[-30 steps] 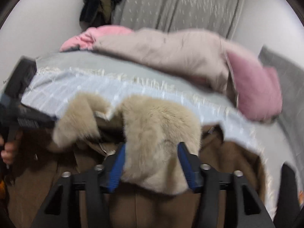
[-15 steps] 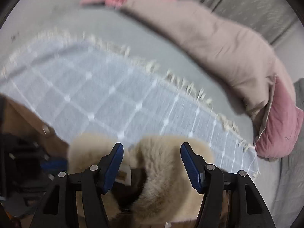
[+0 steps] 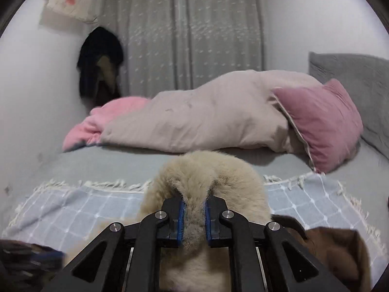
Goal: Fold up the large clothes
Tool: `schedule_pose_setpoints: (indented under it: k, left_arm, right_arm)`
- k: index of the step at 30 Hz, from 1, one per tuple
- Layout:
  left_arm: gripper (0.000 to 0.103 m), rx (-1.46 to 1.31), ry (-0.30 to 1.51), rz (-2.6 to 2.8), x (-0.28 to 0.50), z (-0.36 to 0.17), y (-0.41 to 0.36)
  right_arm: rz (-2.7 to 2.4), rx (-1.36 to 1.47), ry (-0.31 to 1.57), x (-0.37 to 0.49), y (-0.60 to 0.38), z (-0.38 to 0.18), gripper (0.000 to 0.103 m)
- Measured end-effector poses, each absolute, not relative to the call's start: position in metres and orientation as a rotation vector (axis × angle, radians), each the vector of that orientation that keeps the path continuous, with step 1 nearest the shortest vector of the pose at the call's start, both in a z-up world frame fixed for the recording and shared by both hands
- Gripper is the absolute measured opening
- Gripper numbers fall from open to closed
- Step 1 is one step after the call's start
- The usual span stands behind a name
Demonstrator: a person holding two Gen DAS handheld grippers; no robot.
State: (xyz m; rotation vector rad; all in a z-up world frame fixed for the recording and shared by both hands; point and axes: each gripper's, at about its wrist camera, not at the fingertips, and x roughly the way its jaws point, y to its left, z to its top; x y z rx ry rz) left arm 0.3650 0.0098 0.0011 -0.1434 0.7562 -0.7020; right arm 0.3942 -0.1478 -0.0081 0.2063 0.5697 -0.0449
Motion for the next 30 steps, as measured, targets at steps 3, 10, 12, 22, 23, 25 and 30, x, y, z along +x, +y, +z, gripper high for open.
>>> schedule_pose_setpoints:
  k: [3, 10, 12, 22, 23, 25, 30]
  left_arm:
    - [0.065, -0.079, 0.758, -0.562, 0.377, -0.012, 0.013]
    - [0.066, 0.031, 0.998, -0.329, 0.423, -0.094, 0.015]
    - [0.066, 0.155, 0.941, -0.288, 0.419, -0.092, 0.001]
    - [0.066, 0.080, 0.961, -0.322, 0.440, -0.100, 0.015]
    - [0.066, 0.088, 0.964, -0.326, 0.440, -0.101, 0.014]
    - [0.066, 0.111, 0.963, -0.324, 0.437, -0.101, 0.012]
    - [0.054, 0.158, 0.964, -0.321, 0.432, -0.102, 0.007]
  right_arm:
    - [0.002, 0.166, 0.958, 0.431, -0.148, -0.076, 0.019]
    - [0.063, 0.210, 1.074, 0.420, -0.158, -0.105, 0.023]
    - [0.044, 0.192, 1.064, 0.417, -0.153, -0.099, 0.025]
    - [0.081, -0.174, 0.888, 0.432, -0.104, -0.028, 0.064]
    - [0.114, -0.242, 0.905, 0.442, -0.091, -0.030, 0.064]
    - [0.130, -0.351, 0.950, 0.461, -0.077, -0.041, 0.064]
    - [0.196, -0.529, 1.103, 0.488, -0.059, -0.082, 0.064]
